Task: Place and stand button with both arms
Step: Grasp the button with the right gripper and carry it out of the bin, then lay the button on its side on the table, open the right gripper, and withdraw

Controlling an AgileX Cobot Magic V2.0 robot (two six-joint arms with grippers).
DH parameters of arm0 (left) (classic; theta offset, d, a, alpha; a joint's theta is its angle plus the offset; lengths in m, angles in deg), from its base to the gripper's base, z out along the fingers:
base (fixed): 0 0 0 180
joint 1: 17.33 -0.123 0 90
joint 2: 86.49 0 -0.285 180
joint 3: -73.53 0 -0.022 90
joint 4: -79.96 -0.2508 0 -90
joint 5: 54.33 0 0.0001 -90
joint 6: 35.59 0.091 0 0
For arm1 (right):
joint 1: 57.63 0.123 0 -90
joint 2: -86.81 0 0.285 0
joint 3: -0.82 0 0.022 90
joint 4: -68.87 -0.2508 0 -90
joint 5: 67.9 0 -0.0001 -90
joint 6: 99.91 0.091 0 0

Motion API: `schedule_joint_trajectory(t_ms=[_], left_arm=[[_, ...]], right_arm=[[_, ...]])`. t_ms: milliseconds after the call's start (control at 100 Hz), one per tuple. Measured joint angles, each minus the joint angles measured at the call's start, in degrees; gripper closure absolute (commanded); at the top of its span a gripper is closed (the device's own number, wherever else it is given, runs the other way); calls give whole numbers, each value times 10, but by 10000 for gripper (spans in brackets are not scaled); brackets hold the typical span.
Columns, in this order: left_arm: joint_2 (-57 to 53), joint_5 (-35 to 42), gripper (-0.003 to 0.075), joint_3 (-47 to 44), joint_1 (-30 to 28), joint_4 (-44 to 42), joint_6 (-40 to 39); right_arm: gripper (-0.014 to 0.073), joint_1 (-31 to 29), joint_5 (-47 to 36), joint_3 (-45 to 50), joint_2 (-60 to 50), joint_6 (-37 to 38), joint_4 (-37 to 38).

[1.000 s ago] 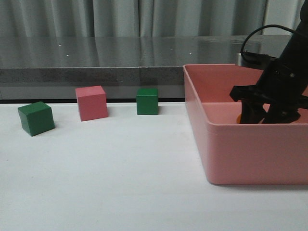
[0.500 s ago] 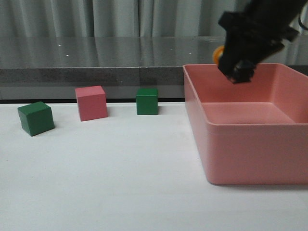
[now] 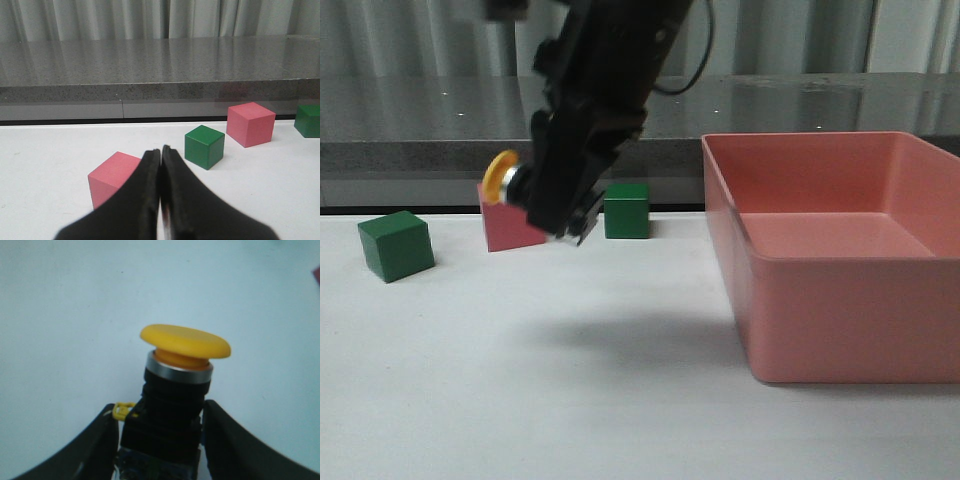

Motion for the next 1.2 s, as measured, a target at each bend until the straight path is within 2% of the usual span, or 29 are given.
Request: schedule_joint_trajectory(t_ms=[140,350,420,490,660,730,780,980,1050,1120,1200], left_arm=[[0,0,739,0,0,0,0],[0,0,739,0,0,0,0],[0,0,739,0,0,0,0],[0,0,739,0,0,0,0],[0,0,739,0,0,0,0],[0,0,739,0,0,0,0],[0,0,740,0,0,0,0],[0,0,739,0,0,0,0],[0,0,739,0,0,0,0],[0,0,739,0,0,0,0],[0,0,739,0,0,0,0]], right_arm=[[695,28,-4,-38,66,-11,29],[692,36,-6,-62,116,-14,55],[655,36,-6,-63,119,-14,58],[550,36,-2,-64,119,-14,59],[167,36,3,-64,119,-14,59],[83,36,3,-64,119,-14,59],[60,36,2,-64,119,-14,59],[57,36,-1,-77,119,-14,59],[100,36,9,-94,119,-2,60],[235,36,27,-120,119,20,64],[483,34,56,-153,119,51,67]])
